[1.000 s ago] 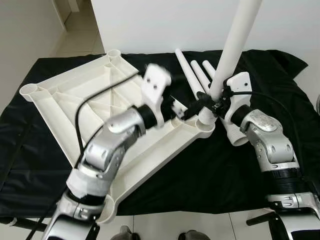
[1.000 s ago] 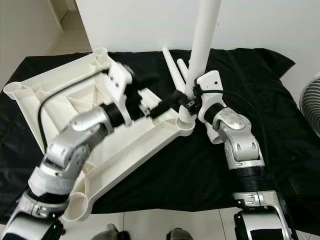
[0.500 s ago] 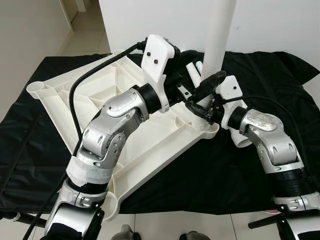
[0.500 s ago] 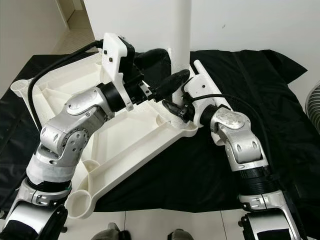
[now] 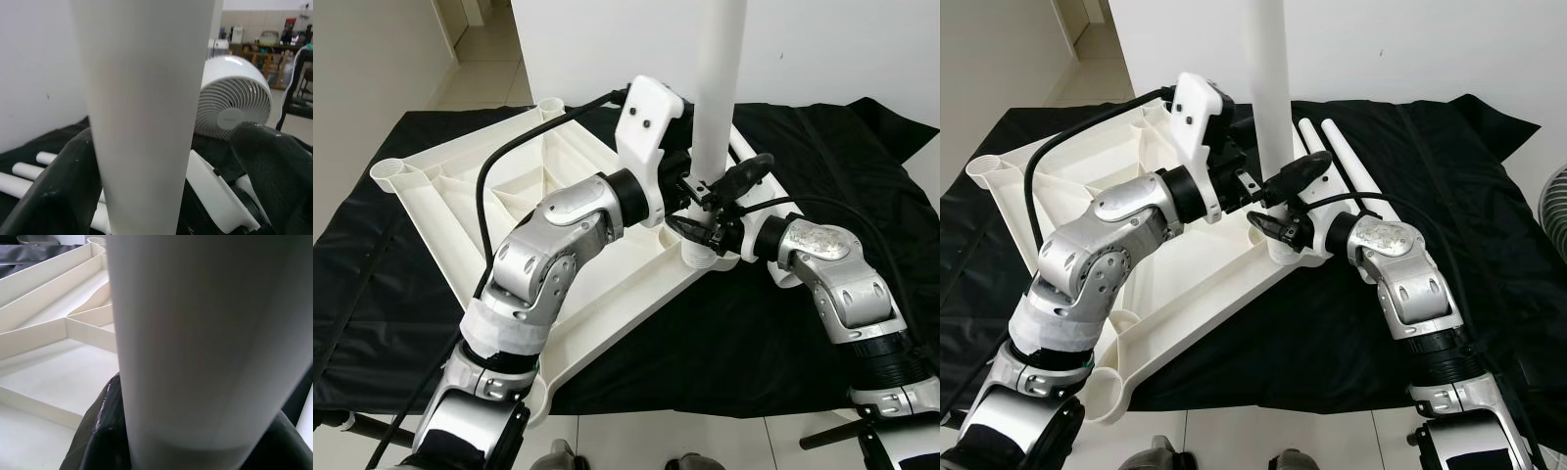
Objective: Building children table
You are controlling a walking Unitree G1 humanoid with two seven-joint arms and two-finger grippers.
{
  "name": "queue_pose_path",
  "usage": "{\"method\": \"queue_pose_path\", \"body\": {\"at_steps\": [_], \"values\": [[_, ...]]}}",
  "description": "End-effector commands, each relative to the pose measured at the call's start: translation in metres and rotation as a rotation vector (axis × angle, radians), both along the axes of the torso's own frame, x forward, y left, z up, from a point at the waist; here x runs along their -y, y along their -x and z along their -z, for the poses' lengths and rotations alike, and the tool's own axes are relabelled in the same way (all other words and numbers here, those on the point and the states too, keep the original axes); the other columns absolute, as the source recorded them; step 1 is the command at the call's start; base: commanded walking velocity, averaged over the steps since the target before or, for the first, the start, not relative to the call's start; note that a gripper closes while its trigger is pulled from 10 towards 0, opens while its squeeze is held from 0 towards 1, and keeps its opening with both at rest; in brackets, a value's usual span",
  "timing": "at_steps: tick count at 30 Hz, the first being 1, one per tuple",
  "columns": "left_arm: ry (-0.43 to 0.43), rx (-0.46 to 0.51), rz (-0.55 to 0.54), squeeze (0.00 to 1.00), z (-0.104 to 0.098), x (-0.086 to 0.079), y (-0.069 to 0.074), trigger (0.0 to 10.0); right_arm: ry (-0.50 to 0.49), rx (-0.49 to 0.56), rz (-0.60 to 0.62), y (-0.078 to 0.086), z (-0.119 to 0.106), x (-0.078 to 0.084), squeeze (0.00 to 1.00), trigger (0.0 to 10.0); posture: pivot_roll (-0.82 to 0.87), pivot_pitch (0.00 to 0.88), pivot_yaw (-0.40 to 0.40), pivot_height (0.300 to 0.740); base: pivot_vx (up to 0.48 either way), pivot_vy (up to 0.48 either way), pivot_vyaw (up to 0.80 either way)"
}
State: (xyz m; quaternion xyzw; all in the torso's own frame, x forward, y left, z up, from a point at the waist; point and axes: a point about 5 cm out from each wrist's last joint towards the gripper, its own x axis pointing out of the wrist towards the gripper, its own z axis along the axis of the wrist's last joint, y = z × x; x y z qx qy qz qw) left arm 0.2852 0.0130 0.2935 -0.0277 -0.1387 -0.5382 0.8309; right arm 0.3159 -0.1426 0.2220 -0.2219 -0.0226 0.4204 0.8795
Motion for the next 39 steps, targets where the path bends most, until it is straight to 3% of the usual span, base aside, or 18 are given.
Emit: {"method": "queue_pose_path", "body": {"at_steps": [1,6,7,19,25,26,28,29,30,35,39], "values": [[-0.026,-0.044,-0.081,0.00,0.001,0.002,-0.007,10.0,0.023,0.000,-0.033,0.003,0.000,-0.005,0.00,10.0,-0.14,0.034,0.059,0.740,0.000,0.000,0.00],[-0.006,-0.055,-0.104,0.00,-0.010,0.001,-0.012,10.0,0.034,0.000,-0.042,0.002,0.002,-0.006,0.00,10.0,-0.14,0.029,0.057,0.740,0.000,0.000,0.00],[0.013,-0.059,-0.114,0.00,-0.014,-0.001,-0.014,0.0,0.031,-0.001,-0.039,0.002,0.002,-0.006,0.00,10.0,-0.14,0.029,0.057,0.740,0.000,0.000,0.00],[0.080,-0.033,-0.149,0.00,-0.032,-0.007,-0.017,0.0,0.018,0.002,-0.026,0.001,0.005,-0.006,0.00,10.0,-0.14,0.009,0.063,0.740,0.000,0.000,0.00],[0.066,-0.037,-0.171,0.00,-0.031,-0.007,-0.019,0.0,-0.023,0.019,-0.002,0.000,0.004,-0.006,0.00,10.0,-0.15,0.000,0.063,0.740,0.000,0.000,0.00],[0.055,-0.035,-0.192,0.00,-0.031,-0.007,-0.021,10.0,-0.048,0.013,0.017,-0.002,0.002,-0.005,0.00,10.0,-0.15,0.000,0.062,0.740,0.000,0.000,0.00],[0.054,-0.041,-0.217,0.00,-0.031,-0.007,-0.023,10.0,-0.078,0.011,0.040,-0.004,0.001,-0.005,0.03,10.0,-0.15,0.000,0.062,0.740,0.000,0.000,0.00],[0.055,-0.046,-0.238,0.00,-0.032,-0.008,-0.025,10.0,-0.100,0.018,0.063,-0.006,-0.001,-0.005,0.70,10.0,-0.15,0.000,0.062,0.740,0.000,0.000,0.00],[0.058,-0.050,-0.255,0.00,-0.033,-0.008,-0.027,10.0,-0.123,0.020,0.085,-0.009,-0.003,-0.004,1.00,10.0,-0.15,0.000,0.058,0.740,0.000,0.000,0.00],[0.063,-0.059,-0.298,0.00,-0.039,-0.010,-0.032,10.0,-0.169,0.041,0.118,-0.012,-0.007,-0.007,1.00,10.0,-0.15,0.000,0.058,0.740,0.000,0.000,0.00],[0.077,-0.037,-0.357,0.00,-0.051,-0.010,-0.034,10.0,-0.200,0.089,0.211,-0.019,-0.010,-0.017,1.00,10.0,-0.15,0.000,0.057,0.740,0.000,0.000,0.00]]}}
